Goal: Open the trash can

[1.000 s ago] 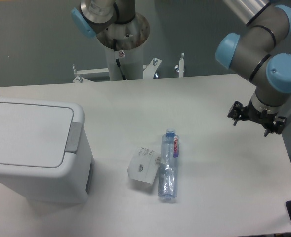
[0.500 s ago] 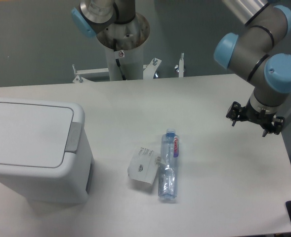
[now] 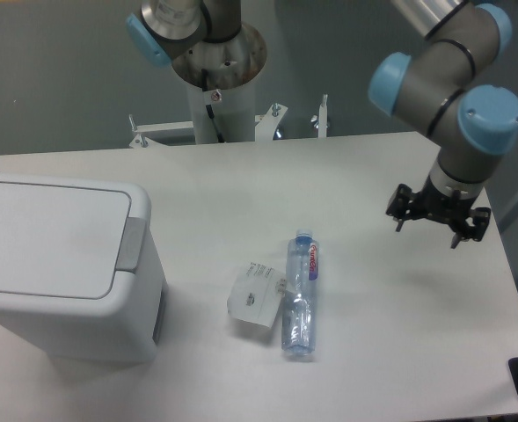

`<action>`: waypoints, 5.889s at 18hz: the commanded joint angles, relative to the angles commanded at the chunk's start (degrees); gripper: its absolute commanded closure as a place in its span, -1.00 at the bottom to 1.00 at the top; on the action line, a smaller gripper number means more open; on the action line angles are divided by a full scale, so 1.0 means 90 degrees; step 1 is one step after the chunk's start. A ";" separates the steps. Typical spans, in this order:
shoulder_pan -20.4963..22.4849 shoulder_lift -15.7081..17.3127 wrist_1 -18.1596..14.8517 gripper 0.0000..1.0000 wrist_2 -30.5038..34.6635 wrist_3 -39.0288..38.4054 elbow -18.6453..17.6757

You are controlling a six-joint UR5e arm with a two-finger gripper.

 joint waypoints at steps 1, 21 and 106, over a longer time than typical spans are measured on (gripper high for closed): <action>-0.0087 0.0030 0.0236 -1.00 -0.0088 -0.0340 -0.0118; -0.1571 0.0518 0.0189 -1.00 -0.1192 -0.4689 0.0711; -0.0126 -0.0214 0.0141 -1.00 0.0770 0.0152 0.0164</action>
